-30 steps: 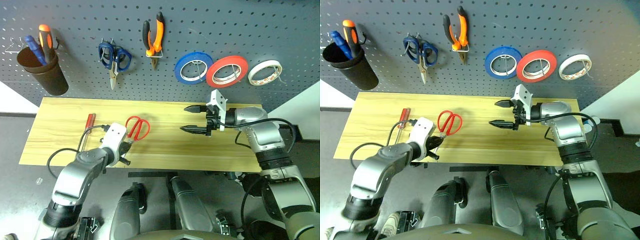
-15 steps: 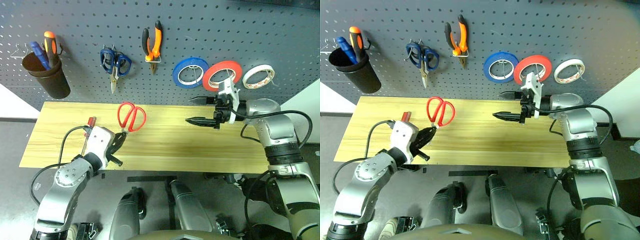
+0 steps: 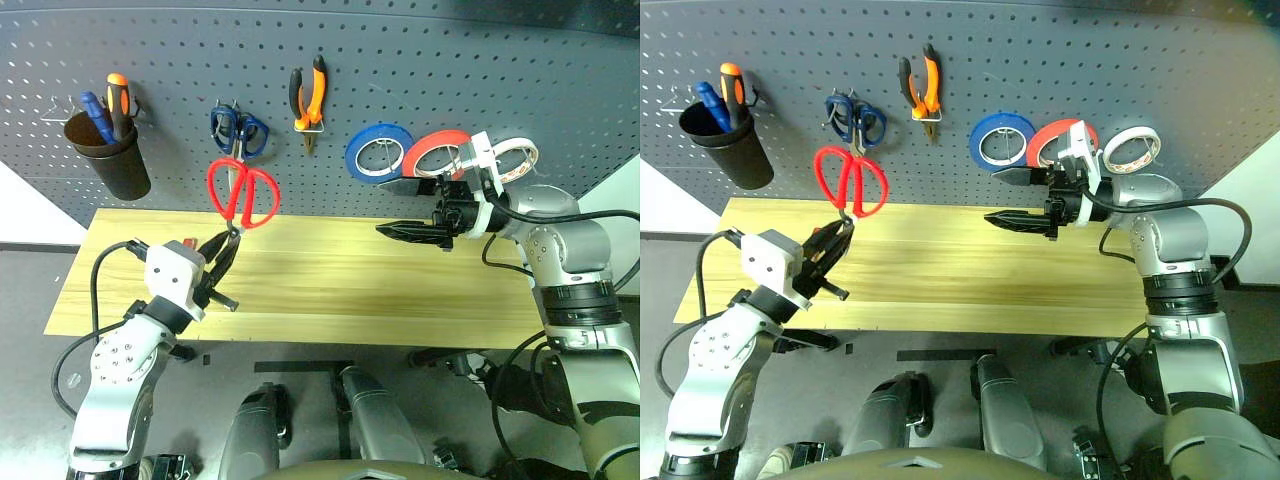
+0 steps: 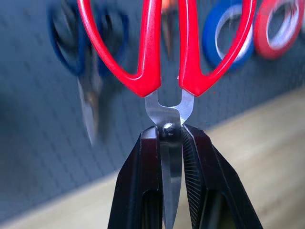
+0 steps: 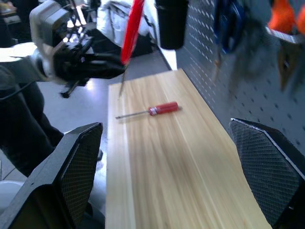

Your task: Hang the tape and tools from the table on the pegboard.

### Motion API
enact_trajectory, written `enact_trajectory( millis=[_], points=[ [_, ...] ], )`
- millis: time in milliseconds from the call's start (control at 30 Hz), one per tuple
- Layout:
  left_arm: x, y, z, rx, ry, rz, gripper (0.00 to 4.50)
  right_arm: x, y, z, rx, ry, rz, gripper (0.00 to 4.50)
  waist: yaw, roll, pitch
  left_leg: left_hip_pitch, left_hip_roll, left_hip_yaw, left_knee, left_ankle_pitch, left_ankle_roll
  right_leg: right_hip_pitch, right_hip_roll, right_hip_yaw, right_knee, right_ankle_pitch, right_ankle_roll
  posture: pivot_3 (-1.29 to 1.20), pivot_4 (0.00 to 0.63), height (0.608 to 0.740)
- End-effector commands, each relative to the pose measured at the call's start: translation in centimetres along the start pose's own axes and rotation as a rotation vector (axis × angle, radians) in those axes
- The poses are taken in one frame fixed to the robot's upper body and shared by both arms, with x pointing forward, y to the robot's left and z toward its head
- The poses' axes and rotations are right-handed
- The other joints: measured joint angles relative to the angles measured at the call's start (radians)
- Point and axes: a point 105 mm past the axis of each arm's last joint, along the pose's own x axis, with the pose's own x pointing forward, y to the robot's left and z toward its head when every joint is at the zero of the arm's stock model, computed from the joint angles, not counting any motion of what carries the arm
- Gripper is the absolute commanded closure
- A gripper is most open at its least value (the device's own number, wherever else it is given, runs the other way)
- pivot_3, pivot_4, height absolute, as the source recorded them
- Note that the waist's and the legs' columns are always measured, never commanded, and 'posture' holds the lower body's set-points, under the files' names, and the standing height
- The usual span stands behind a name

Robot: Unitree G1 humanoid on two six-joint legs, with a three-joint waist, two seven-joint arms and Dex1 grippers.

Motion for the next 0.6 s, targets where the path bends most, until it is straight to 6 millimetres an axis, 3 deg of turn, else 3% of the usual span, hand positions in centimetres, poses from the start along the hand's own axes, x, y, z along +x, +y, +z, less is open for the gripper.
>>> enact_trajectory(
  millis=[33,400,600],
  points=[
    [0.4,0.8,1.0,0.024,-0.061,0.034,4.23,0.0,0.5,2.6,-0.092,-0.039,0.023,0.00,0.000,0.000,-0.007,0.001,0.000,0.000,0.000,0.000,0.000,0.001,0.000,0.000,0.000,0.000,0.000,-0.04,0.138,0.734],
    [2.7,2.2,2.4,-0.003,-0.121,0.099,4.23,0.0,0.5,4.0,-0.129,-0.066,0.019,0.00,0.001,0.000,-0.031,0.002,0.000,0.000,0.000,0.000,0.000,0.002,0.000,-0.001,0.001,0.000,0.000,-0.05,0.134,0.734],
    [3.7,3.4,1.1,-0.021,-0.061,0.199,4.23,0.0,0.3,4.0,-0.134,-0.067,0.009,0.00,0.000,0.000,-0.037,0.005,0.000,0.000,0.000,0.000,0.000,0.005,0.000,-0.001,0.001,0.001,0.000,-0.06,0.129,0.734]
  ],
)
